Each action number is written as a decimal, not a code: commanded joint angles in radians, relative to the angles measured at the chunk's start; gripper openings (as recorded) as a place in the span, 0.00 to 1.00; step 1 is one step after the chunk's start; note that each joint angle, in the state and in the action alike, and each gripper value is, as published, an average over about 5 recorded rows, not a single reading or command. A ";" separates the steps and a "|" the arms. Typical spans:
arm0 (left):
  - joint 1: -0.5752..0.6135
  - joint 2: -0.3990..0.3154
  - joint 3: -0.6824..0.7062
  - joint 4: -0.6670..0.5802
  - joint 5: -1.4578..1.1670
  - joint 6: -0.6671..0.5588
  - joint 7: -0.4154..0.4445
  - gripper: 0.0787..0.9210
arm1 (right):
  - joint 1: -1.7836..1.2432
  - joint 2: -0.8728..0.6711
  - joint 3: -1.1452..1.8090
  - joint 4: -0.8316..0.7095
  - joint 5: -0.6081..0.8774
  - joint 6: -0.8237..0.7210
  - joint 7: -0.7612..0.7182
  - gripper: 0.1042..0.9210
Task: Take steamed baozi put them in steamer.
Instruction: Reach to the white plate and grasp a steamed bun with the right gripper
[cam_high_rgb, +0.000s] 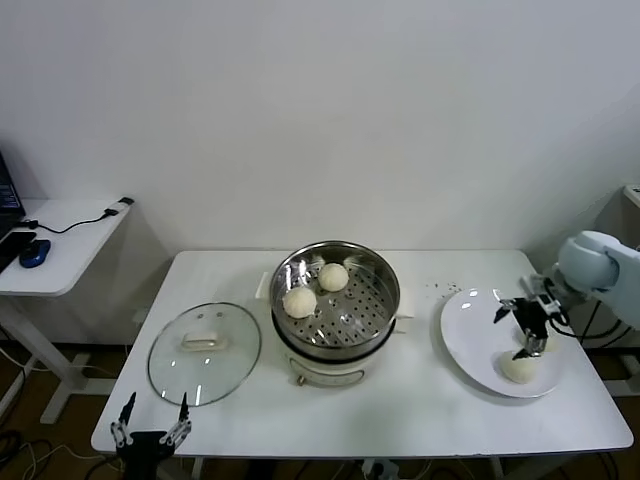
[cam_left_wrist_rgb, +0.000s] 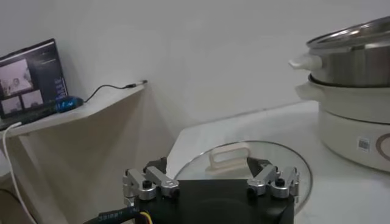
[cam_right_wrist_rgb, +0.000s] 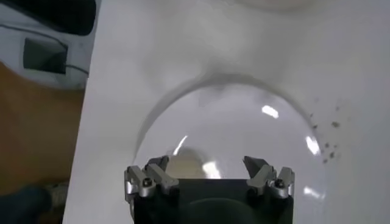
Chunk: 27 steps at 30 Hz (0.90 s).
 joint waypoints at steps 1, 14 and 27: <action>0.000 -0.001 0.001 0.008 0.007 0.002 -0.003 0.88 | -0.237 0.005 0.219 -0.104 -0.167 0.042 -0.012 0.88; -0.003 0.001 -0.002 0.030 0.009 0.000 -0.007 0.88 | -0.245 0.109 0.227 -0.158 -0.158 0.036 0.003 0.88; -0.008 -0.001 0.001 0.038 0.009 0.000 -0.010 0.88 | -0.232 0.131 0.219 -0.186 -0.162 0.043 -0.025 0.82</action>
